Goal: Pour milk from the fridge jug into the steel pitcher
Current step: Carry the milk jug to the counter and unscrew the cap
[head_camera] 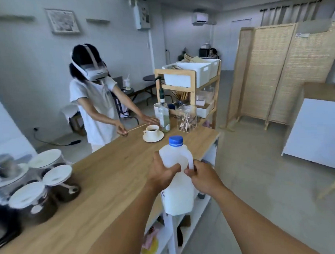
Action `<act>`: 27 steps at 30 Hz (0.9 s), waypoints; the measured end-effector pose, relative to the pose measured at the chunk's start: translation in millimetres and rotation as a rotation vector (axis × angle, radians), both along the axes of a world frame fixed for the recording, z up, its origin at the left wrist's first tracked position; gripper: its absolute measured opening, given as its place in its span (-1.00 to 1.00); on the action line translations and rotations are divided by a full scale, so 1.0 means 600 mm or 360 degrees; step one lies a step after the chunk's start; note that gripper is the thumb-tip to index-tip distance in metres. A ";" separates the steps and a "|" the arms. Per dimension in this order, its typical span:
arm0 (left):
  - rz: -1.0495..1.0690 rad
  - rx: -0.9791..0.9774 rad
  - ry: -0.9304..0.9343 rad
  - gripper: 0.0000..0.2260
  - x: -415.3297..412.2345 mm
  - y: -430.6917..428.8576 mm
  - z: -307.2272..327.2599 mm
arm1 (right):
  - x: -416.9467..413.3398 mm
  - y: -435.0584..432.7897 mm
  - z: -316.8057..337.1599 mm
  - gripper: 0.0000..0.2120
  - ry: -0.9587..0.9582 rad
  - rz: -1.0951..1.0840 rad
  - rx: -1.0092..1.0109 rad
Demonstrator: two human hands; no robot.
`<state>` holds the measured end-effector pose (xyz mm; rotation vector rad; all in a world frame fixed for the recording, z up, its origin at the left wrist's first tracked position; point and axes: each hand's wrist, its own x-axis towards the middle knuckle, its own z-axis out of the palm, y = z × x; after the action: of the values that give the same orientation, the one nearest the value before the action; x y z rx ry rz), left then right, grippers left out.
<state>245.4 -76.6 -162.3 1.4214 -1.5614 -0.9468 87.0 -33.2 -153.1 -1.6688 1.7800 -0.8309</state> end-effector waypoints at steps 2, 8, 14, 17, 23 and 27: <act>0.0096 0.0011 -0.0002 -0.39 0.043 0.008 -0.002 | 0.038 -0.011 -0.004 -0.84 0.0021 0.0087 -0.0007; 0.0559 -0.0036 -0.0189 -0.35 0.192 0.065 -0.020 | 0.178 -0.035 -0.025 -0.83 0.0074 0.0525 0.0029; 0.0895 0.0007 -0.0280 -0.33 0.285 0.160 -0.046 | 0.279 -0.009 -0.055 -0.87 -0.0023 0.0911 0.0120; 0.1046 0.0014 -0.0300 -0.30 0.315 0.213 -0.064 | 0.325 0.016 -0.074 -0.89 -0.0024 0.1041 0.0133; 0.1238 0.0125 -0.0270 -0.34 0.375 0.276 -0.080 | 0.413 0.052 -0.097 -0.94 -0.0013 0.1121 0.0164; 0.1161 0.0167 -0.0338 -0.35 0.428 0.291 -0.095 | 0.457 0.063 -0.112 -0.98 -0.0020 0.1121 0.0174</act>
<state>501.9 97.7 -219.6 2.0134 -0.9937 -0.4463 361.1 4.5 -220.5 -2.0056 1.0650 -0.4104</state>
